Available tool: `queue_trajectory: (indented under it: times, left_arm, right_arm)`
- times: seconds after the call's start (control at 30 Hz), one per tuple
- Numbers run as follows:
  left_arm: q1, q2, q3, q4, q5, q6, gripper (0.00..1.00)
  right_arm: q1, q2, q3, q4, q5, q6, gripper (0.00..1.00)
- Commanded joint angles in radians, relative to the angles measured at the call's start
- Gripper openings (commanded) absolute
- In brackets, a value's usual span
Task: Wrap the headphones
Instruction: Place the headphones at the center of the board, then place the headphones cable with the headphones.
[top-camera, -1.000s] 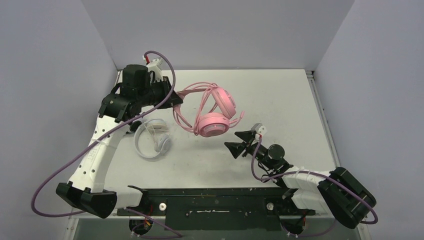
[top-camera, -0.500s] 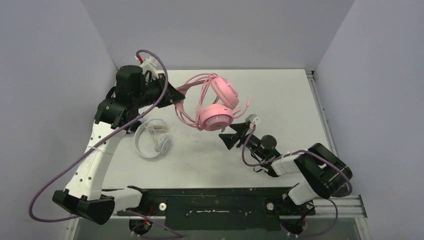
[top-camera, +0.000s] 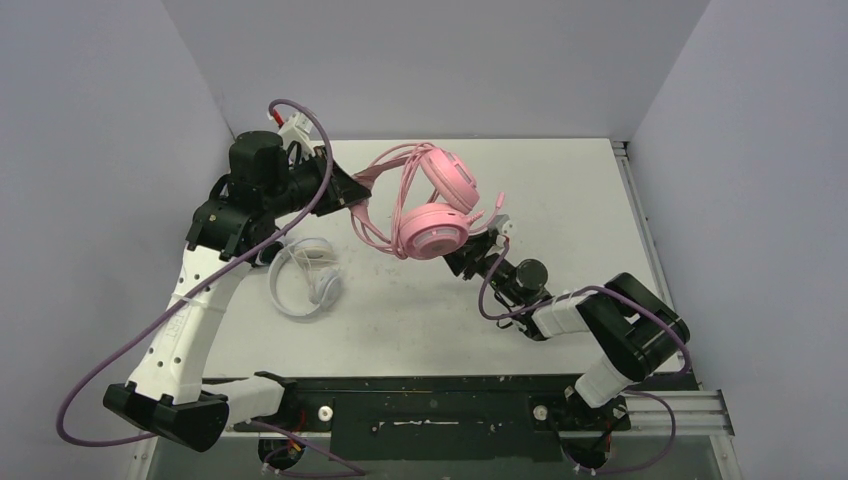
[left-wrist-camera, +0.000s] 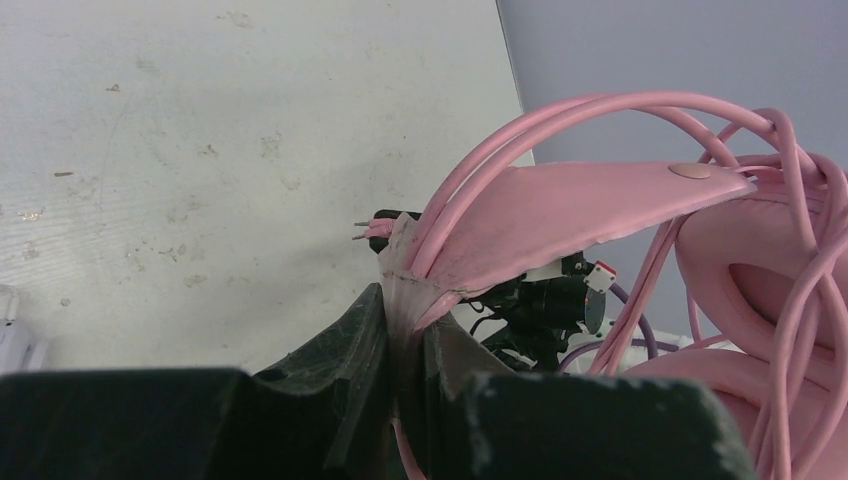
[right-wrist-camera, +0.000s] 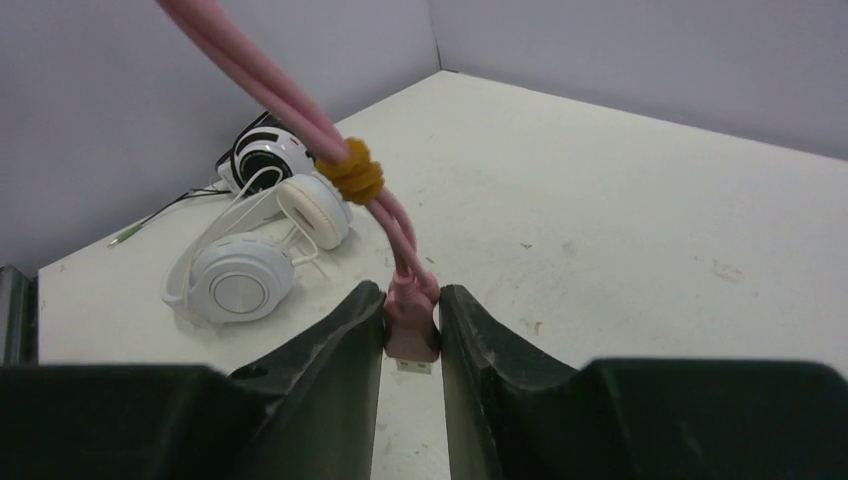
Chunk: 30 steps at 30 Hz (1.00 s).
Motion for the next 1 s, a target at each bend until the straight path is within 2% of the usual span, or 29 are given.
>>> queue_trajectory:
  times: [0.0,0.1,0.17,0.27,0.5,0.73,0.83,0.97]
  left_arm:
    - [0.005,-0.030,0.030,0.119,0.046,-0.063,0.00]
    - [0.005,-0.032,0.018,0.138,0.041,-0.077,0.00]
    - [0.005,-0.036,-0.008,0.165,0.033,-0.093,0.00]
    - [0.005,-0.051,-0.073,0.217,-0.009,-0.127,0.00]
    - [-0.009,-0.075,-0.263,0.436,-0.125,-0.294,0.00]
    - [-0.095,-0.059,-0.384,0.564,-0.329,-0.335,0.00]
    - [-0.133,-0.048,-0.480,0.665,-0.396,-0.348,0.00]
    - [-0.167,-0.005,-0.533,0.723,-0.457,-0.329,0.00]
  right_arm:
    - [0.000,-0.026,0.035,0.045,-0.018,0.009,0.17]
    - [0.008,-0.034,0.034,0.029,-0.030,0.030,0.03]
    - [0.032,-0.053,0.030,0.000,-0.026,0.030,0.00]
    - [0.105,-0.080,0.030,-0.085,0.018,0.033,0.00]
    - [0.293,-0.087,0.007,-0.166,0.102,0.126,0.00]
    - [0.401,-0.147,0.068,-0.367,0.146,0.234,0.00]
    - [0.439,-0.190,0.079,-0.409,0.173,0.283,0.00]
    - [0.467,-0.232,0.092,-0.482,0.202,0.361,0.00]
